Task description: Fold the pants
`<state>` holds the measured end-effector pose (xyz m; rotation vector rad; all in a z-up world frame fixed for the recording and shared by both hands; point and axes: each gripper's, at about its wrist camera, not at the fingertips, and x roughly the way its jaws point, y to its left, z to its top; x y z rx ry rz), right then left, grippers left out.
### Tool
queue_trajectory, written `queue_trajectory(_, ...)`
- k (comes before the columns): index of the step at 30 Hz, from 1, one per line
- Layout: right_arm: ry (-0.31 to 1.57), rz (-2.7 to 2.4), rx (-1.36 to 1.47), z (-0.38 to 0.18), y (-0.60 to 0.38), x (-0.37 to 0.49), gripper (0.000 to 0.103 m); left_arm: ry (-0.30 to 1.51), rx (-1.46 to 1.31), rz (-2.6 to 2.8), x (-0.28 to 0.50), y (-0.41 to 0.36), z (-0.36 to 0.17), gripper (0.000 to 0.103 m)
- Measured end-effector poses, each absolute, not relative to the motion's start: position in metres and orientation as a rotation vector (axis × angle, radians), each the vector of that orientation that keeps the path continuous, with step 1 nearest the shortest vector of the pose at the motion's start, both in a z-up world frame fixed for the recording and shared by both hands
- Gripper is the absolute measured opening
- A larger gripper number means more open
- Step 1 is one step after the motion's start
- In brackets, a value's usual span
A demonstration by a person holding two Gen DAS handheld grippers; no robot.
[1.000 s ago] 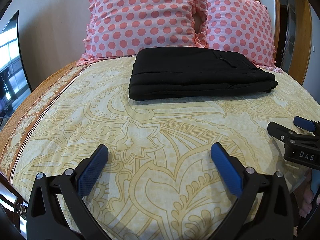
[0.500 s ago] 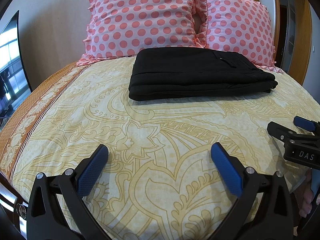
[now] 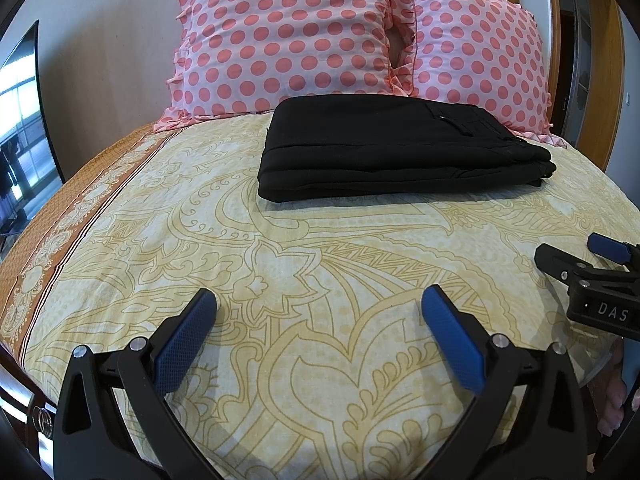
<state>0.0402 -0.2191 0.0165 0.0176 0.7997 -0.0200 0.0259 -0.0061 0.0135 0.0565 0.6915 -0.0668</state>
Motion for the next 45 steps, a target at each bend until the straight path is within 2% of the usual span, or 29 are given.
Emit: queue_trajectory(45,0.8,-0.022,0.018,0.0167,-0.2184,0.0409,0.101,0.696,0.056,-0.064,0.0271,-0.0066,0.0152,0.102)
